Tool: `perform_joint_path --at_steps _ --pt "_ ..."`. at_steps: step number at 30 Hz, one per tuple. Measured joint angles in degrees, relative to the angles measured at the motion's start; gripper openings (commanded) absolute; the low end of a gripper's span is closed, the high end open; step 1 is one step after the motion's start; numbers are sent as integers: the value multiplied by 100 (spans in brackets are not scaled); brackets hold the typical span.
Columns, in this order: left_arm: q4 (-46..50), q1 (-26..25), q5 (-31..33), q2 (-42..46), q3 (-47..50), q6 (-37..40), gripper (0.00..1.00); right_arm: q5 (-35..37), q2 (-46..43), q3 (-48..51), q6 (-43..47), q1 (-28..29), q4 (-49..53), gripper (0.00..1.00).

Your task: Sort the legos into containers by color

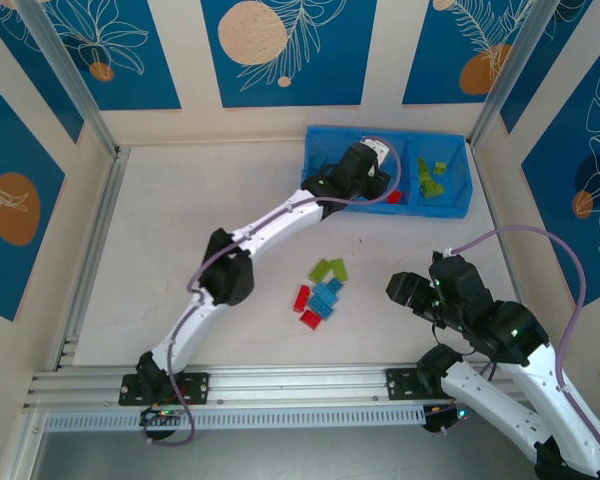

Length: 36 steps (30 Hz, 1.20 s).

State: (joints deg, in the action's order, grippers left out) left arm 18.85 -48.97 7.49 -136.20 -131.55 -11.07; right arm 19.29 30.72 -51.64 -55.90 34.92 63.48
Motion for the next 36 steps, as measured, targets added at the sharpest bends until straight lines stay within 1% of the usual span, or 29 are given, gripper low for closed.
perform_joint_path --at_steps 1,2,4,7,9,11,13,16,19,22,26,29,32,36 --pt "-205 0 -107 603 815 -68 42 -17 39 0 20 2 -24 67" --pt "-343 -2 -184 1086 1419 -118 42 -28 92 0 42 2 -44 67" --pt "-743 -37 -319 2339 2782 -212 43 -94 326 0 107 2 -138 67" --pt "-1207 -151 -348 4098 4334 -179 43 -216 876 0 219 55 -313 66" --pt "-1325 -313 -315 5215 5176 -31 44 -302 1290 0 299 149 -474 66" --pt "-1279 -483 -295 6179 5821 164 45 -328 1679 0 350 280 -651 66" --pt "-999 -614 -295 7036 6334 380 49 -352 2103 0 407 422 -846 66" --pt "-282 -608 -188 7987 6870 706 53 -411 2761 -2 514 656 -1163 66" --pt "520 -605 -153 8640 7178 1143 60 -446 3560 -66 654 1005 -1427 67" --pt "1156 -605 -72 9132 7425 1731 65 -407 4363 -223 691 1408 -1556 68" --pt "1399 -605 380 9576 8019 2583 76 -385 5230 -391 715 1805 -1720 71" --pt "1534 -584 527 9582 8376 2988 81 -363 5733 -457 739 1926 -1858 71" --pt "1598 -562 426 9449 8524 3224 87 -378 6017 -457 774 1923 -2035 68" --pt "1596 -540 302 9451 8603 3379 90 -446 6255 -483 796 1899 -2256 64"
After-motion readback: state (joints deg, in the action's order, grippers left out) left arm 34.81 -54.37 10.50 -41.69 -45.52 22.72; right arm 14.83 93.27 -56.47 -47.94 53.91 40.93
